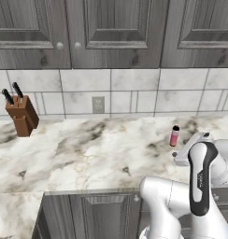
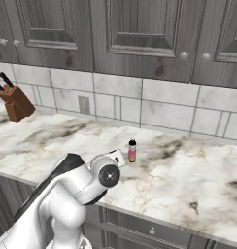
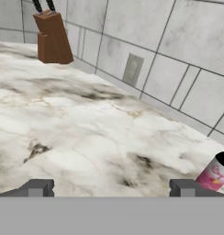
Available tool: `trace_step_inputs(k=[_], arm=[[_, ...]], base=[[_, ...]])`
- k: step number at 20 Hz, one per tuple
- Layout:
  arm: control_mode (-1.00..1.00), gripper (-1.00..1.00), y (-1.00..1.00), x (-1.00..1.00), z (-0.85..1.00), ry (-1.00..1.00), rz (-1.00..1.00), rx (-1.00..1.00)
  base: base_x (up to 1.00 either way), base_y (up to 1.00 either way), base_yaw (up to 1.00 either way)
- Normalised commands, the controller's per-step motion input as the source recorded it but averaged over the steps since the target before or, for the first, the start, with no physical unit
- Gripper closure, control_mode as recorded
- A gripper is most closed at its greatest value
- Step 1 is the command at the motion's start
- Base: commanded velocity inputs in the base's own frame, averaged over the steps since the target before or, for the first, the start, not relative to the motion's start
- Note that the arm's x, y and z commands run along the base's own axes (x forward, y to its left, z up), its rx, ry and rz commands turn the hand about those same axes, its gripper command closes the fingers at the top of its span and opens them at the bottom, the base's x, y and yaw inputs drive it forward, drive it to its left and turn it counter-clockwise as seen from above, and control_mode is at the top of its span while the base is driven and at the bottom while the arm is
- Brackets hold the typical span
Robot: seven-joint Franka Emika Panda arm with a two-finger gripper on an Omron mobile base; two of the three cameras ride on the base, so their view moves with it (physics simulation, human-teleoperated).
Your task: Move the drinks to the dining counter.
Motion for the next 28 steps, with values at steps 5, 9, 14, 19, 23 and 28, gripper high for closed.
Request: trace_step_inputs(k=[5,9,14,19,23,28], arm=[[-1.00,-1.00,-0.33,0.20,0.00,0.03,0.00,0.00],[-1.00,-1.00,-0.37,0.28,0.00,0.00,0.00,0.00],[-1.00,-1.00,-0.26,0.34,0.02,0.00,0.05,0.00],[-1.00,-1.00,-0.46,0.45,0.00,0.03,0.03,0.00],[-1.00,-1.00,-0.55,0.40,0.00,0.03,0.00,0.00],[-1.00,-1.00,-0.43,0.42,0.00,0.01,0.00,0.00]], base=[[0.00,0.00,0.00],[0.00,0.00,0.00],[0.00,0.00,0.00],[0.00,0.00,0.00],[0.00,0.00,0.00],[0.00,0.00,0.00]])
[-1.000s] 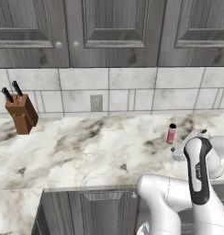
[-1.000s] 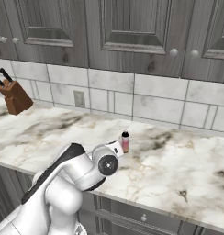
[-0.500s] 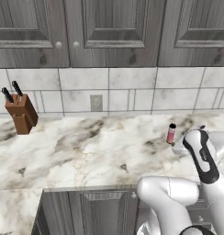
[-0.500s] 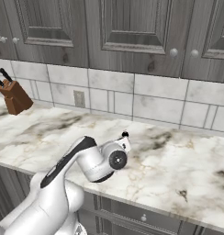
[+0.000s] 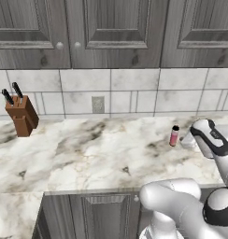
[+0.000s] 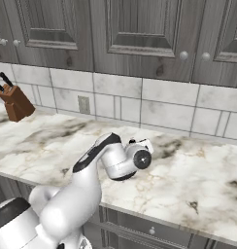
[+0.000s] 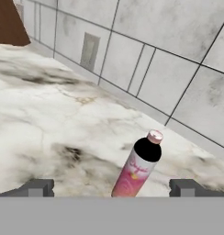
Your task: Move the drinks to the dining counter.
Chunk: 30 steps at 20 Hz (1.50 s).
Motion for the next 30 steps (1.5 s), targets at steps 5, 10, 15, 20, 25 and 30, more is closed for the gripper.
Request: trace_step_inputs(k=[5,10,15,20,25,30], arm=[[-1.00,-1.00,-0.09,0.25,0.00,0.00,0.00,0.02],[-1.00,-1.00,0.00,0.18,-0.02,0.00,0.00,0.02],[-1.00,-1.00,0.00,0.21,-0.10,0.00,0.00,0.00],[-1.00,-1.00,0.00,0.16,-0.18,0.00,0.00,0.00],[-1.00,-1.00,0.00,0.19,-0.15,0.00,0.00,0.00],[-1.00,-1.00,0.00,0.20,-0.13,0.00,0.00,0.00]], base=[[0.00,0.00,0.00],[0.00,0.00,0.00],[0.00,0.00,0.00],[0.00,0.00,0.00],[0.00,0.00,0.00],[0.00,0.00,0.00]])
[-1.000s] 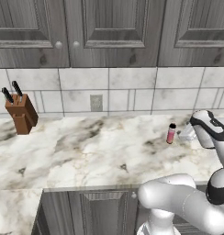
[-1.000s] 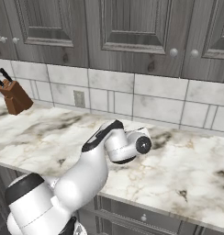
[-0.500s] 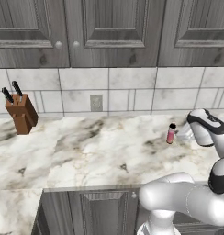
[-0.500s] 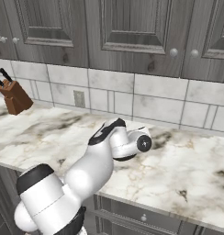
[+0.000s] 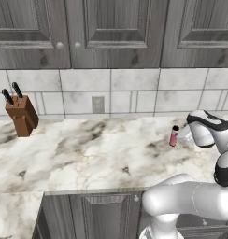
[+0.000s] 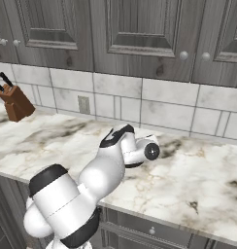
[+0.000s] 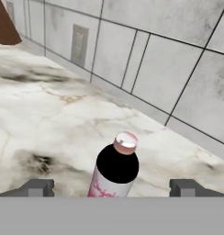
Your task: Move the drinks to the dining counter.
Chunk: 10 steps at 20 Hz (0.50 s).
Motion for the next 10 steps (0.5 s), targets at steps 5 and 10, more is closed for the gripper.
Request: trace_step_inputs(k=[5,10], arm=[[-1.00,-1.00,0.00,0.11,-0.15,0.00,0.00,0.00],[-1.00,-1.00,0.02,0.13,-0.15,0.00,0.00,0.00]], base=[[0.00,0.00,0.00],[0.00,0.00,0.00]])
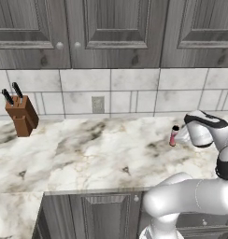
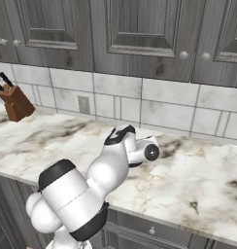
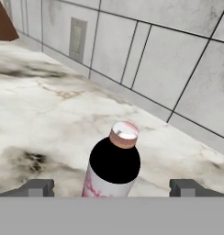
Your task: Move the drinks to the dining counter.
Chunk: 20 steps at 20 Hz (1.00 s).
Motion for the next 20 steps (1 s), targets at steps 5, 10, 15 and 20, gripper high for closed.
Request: trace_step_inputs(k=[5,10,15,20], arm=[[-1.00,-1.00,0.03,0.15,-0.12,0.00,0.00,0.00],[-1.00,-1.00,0.02,0.14,-0.10,0.00,0.00,0.00],[-1.00,1.00,0.02,0.12,-0.09,0.00,0.00,0.00],[-1.00,1.00,0.00,0.10,-0.03,0.00,0.00,0.00]], base=[[0.00,0.00,0.00],[0.00,0.00,0.00],[0.00,0.00,0.00],[0.00,0.00,0.00]])
